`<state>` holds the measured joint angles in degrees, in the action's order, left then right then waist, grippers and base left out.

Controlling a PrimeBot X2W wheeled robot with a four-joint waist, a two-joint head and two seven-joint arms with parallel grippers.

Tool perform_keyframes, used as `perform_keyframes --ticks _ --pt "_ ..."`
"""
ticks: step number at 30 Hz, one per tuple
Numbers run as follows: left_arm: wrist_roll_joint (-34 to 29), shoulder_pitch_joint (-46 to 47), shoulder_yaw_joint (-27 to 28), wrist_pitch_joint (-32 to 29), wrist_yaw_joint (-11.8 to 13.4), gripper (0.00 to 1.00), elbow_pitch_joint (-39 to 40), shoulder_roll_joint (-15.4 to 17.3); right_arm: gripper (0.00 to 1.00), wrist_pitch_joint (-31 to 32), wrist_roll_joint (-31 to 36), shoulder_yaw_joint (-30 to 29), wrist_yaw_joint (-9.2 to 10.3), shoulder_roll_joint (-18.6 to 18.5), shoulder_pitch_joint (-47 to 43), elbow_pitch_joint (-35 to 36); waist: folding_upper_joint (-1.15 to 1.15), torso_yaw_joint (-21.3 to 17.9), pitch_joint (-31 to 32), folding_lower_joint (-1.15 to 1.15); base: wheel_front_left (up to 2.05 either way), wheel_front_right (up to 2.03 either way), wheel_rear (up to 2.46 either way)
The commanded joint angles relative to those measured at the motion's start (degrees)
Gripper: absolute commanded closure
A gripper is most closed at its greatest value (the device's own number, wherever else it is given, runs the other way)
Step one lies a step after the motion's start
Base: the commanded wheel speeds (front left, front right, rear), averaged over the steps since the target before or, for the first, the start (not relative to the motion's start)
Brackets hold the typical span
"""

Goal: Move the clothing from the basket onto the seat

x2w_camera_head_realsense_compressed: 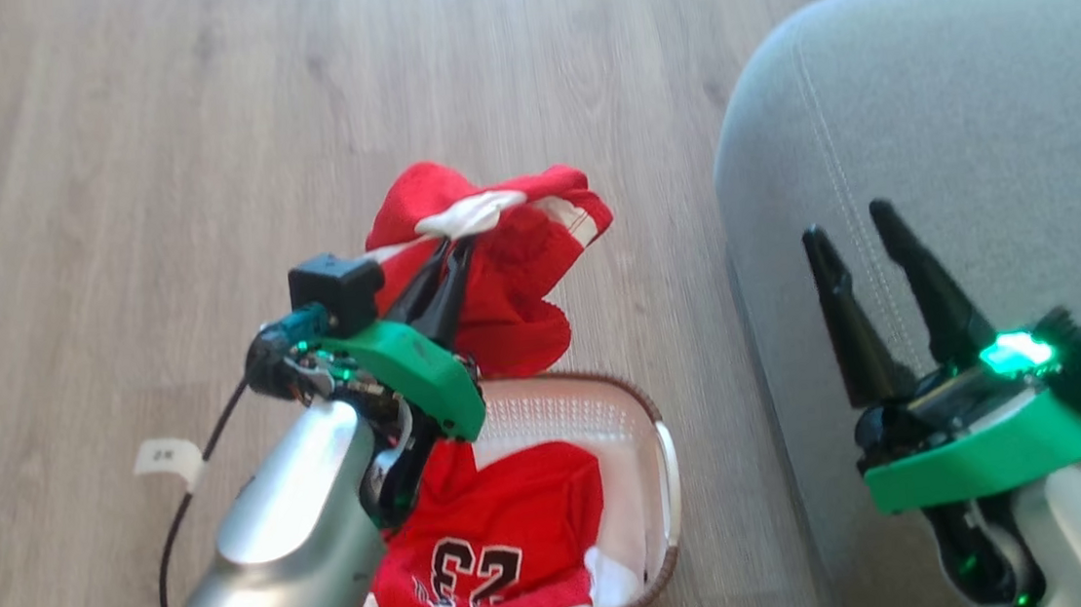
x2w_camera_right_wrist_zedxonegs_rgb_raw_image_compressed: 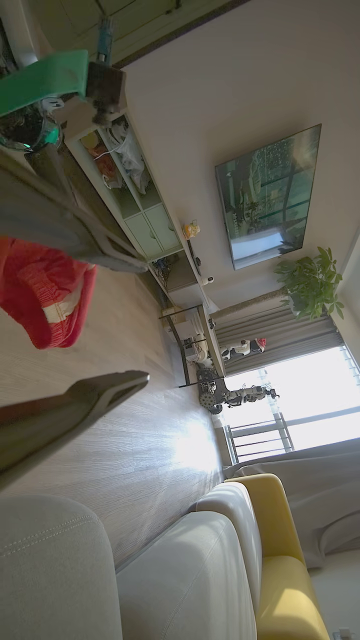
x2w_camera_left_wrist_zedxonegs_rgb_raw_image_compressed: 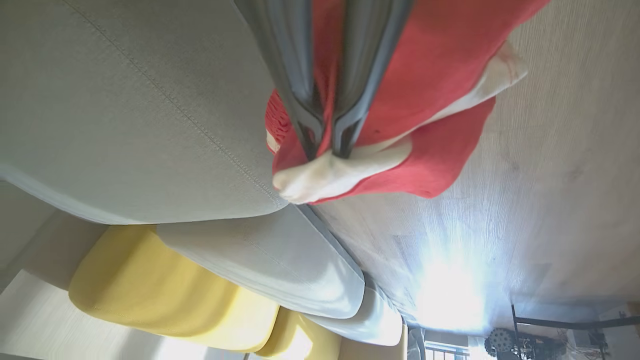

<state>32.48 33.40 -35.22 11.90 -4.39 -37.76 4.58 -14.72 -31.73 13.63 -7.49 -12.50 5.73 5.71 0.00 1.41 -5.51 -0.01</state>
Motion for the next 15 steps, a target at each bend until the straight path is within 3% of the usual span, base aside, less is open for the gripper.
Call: perform_keyframes --ticks 1,10,15 --pt "0.2 1.6 1.7 -1.2 0.7 1.0 4.8 2.1 0.0 -0.3 0.5 1.6 0.0 0.1 -0.4 1.2 0.0 0.7 2.5 0.01 0.0 0.0 0.0" --pt "0.5 0.7 2.1 -9.3 3.8 1.0 22.7 6.6 0.0 -0.3 0.9 3.6 0.0 0.8 -2.8 -0.7 0.0 0.3 4.0 0.01 0.0 0.0 0.0" --pt "0.2 0.9 2.0 -11.7 5.0 1.0 28.5 7.7 0.0 -0.3 0.5 5.4 0.0 0.5 -3.0 -1.5 0.0 0.3 3.6 0.01 0.0 0.0 0.0"
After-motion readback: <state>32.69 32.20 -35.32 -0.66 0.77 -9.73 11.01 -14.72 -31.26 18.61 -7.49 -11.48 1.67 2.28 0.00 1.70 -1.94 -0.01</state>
